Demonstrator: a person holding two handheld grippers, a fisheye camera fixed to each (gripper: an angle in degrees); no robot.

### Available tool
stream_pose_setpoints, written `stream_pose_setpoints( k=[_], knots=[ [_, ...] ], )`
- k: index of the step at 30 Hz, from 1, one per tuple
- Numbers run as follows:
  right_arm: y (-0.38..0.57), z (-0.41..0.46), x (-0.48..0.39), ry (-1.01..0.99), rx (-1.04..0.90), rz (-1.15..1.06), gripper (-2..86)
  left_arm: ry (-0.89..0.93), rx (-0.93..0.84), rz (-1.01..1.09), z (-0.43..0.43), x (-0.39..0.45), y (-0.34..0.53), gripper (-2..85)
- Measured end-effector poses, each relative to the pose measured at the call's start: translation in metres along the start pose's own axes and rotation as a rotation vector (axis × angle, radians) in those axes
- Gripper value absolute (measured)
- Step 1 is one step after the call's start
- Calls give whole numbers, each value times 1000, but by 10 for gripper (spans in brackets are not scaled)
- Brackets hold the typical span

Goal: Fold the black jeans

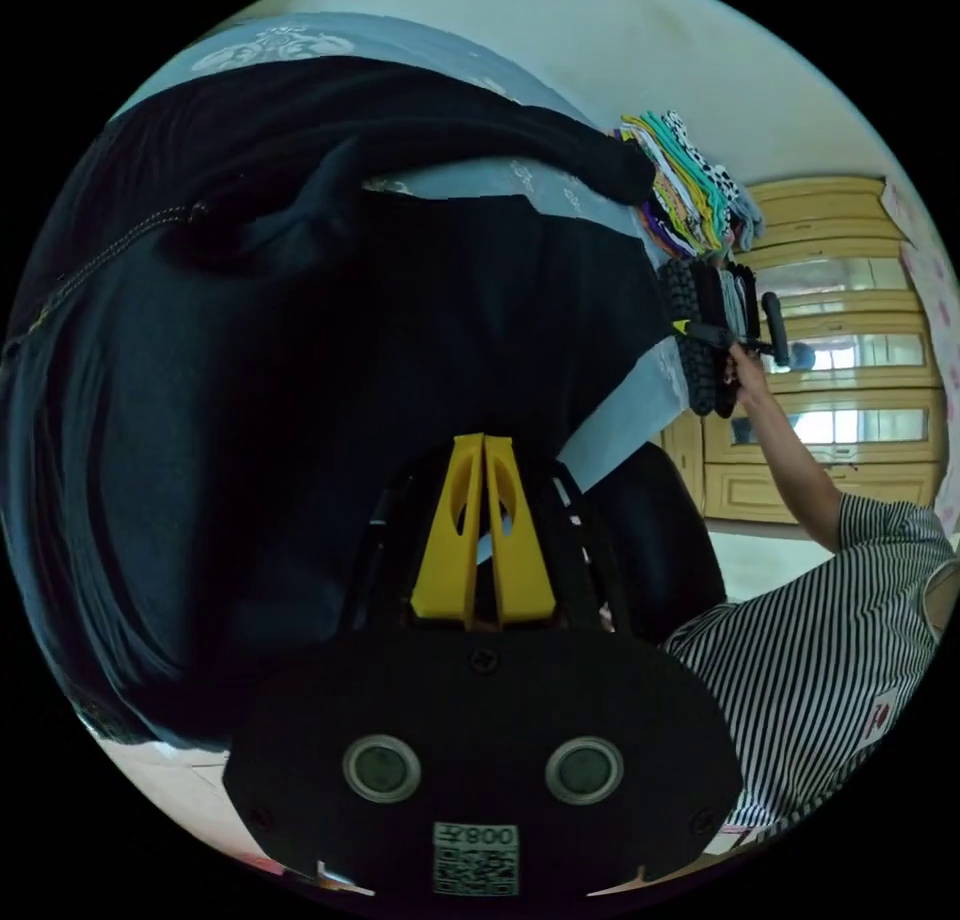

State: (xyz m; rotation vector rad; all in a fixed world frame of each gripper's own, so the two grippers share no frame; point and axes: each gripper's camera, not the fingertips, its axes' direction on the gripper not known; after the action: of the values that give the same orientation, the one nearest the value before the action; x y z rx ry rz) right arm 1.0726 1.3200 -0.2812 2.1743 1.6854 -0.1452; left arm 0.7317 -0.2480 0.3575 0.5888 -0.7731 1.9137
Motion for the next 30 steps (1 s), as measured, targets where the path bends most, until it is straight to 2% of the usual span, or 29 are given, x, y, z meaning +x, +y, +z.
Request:
stream_pose_setpoints(
  k=[3,12,17,24,30],
  knots=[
    [5,-7,7,-19,12,-29,28,-44,-36,34,13,17,-15,0],
    [51,-21,38,-40,28,-50,21,5,-86,112,42,55,-47,0],
    [56,58,58,-14,-160,1,21,29,-125,109,66,65,-69,1],
    [55,74,76,-68,-144,28,23,7,-113,116,75,75,-94,1],
    [41,120,85,-75,-200,67,29,92,-12,54,77,65,-122,3]
  ],
)
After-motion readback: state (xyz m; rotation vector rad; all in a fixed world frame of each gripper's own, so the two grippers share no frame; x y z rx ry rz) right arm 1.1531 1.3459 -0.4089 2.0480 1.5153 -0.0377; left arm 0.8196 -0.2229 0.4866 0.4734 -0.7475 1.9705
